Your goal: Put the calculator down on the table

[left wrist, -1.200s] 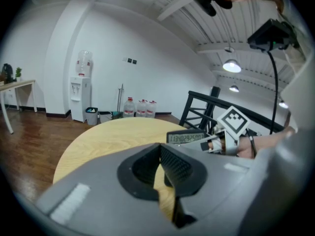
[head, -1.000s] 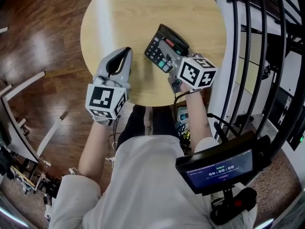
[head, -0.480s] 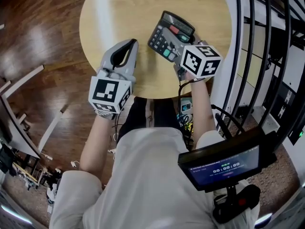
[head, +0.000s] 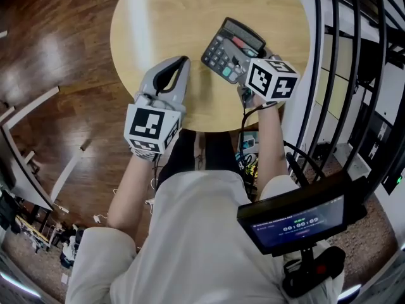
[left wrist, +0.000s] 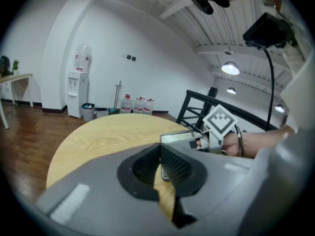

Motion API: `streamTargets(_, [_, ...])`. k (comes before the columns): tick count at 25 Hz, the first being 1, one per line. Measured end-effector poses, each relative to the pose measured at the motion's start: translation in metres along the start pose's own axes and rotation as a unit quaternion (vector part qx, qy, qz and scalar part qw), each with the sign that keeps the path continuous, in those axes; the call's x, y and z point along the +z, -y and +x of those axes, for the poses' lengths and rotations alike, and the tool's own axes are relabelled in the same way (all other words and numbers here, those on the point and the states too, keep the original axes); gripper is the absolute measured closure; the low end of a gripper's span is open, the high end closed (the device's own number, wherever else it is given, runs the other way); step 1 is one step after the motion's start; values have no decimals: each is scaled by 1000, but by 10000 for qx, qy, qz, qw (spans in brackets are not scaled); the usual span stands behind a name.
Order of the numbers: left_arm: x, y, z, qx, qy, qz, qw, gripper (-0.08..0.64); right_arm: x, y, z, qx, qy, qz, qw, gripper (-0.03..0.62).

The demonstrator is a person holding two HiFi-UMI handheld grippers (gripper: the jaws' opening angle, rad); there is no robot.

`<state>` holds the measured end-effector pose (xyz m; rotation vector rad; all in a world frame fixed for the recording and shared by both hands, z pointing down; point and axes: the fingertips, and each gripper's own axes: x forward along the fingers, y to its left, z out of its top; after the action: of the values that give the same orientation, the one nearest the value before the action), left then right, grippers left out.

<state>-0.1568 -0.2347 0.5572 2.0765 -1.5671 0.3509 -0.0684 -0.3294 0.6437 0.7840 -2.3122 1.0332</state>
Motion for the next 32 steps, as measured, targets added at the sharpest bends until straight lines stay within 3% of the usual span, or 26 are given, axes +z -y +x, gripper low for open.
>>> streamTargets(3, [4, 5, 0, 31, 27, 337, 9994, 555, -1, 3, -1, -57, -71, -161, 9998, 338])
streamTargets(14, [4, 15, 1, -63, -62, 464, 9989, 555, -2, 16, -8, -492, -96, -536, 9973, 267])
streamTargets(24, [2, 16, -1, -74, -76, 442, 9990, 555, -11, 27, -19, -322, -343, -514, 9976, 265])
streamTargets(32, [4, 23, 3, -114, -79, 463, 9988, 555, -6, 32, -27, -313, -257, -398, 9984, 265])
